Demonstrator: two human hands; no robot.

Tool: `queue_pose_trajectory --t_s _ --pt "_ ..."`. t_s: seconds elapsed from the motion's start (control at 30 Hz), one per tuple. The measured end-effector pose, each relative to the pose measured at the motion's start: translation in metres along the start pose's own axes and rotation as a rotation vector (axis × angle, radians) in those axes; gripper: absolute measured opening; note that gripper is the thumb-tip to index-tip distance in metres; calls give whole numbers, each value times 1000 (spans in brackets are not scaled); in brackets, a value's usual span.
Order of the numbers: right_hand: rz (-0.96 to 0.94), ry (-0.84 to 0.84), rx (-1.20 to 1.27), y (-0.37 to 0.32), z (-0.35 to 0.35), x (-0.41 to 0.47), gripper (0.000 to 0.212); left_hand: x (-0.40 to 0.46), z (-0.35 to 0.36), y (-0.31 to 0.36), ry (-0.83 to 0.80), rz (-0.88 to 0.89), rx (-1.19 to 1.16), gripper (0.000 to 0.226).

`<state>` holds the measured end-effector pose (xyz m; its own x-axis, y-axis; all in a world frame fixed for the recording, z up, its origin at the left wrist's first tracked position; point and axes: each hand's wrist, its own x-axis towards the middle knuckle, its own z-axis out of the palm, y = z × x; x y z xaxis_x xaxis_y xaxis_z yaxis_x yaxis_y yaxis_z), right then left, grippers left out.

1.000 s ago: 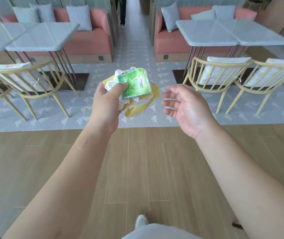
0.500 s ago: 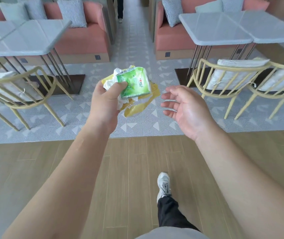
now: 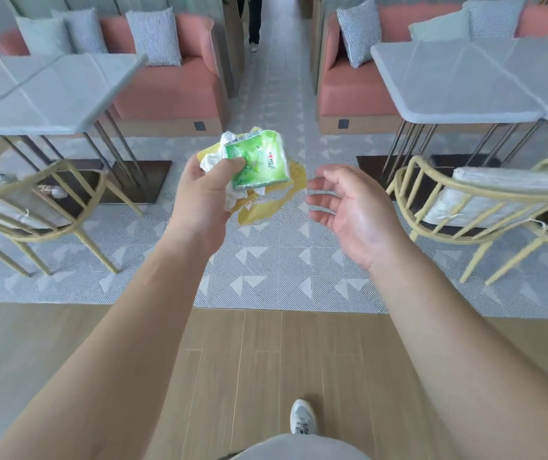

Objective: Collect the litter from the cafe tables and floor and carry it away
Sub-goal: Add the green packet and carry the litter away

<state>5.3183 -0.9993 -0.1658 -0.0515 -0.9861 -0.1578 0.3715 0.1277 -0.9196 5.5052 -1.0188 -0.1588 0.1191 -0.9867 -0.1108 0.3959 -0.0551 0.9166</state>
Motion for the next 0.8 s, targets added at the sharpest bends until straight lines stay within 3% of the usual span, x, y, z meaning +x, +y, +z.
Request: queue_pose_trajectory --t_s 0.47,0.8 --pt "1 -13 -7 -11 30 178 7 183 2 12 81 53 18 18" --pt "-3 33 -60 -13 128 365 7 394 -35 51 19 30 1 18"
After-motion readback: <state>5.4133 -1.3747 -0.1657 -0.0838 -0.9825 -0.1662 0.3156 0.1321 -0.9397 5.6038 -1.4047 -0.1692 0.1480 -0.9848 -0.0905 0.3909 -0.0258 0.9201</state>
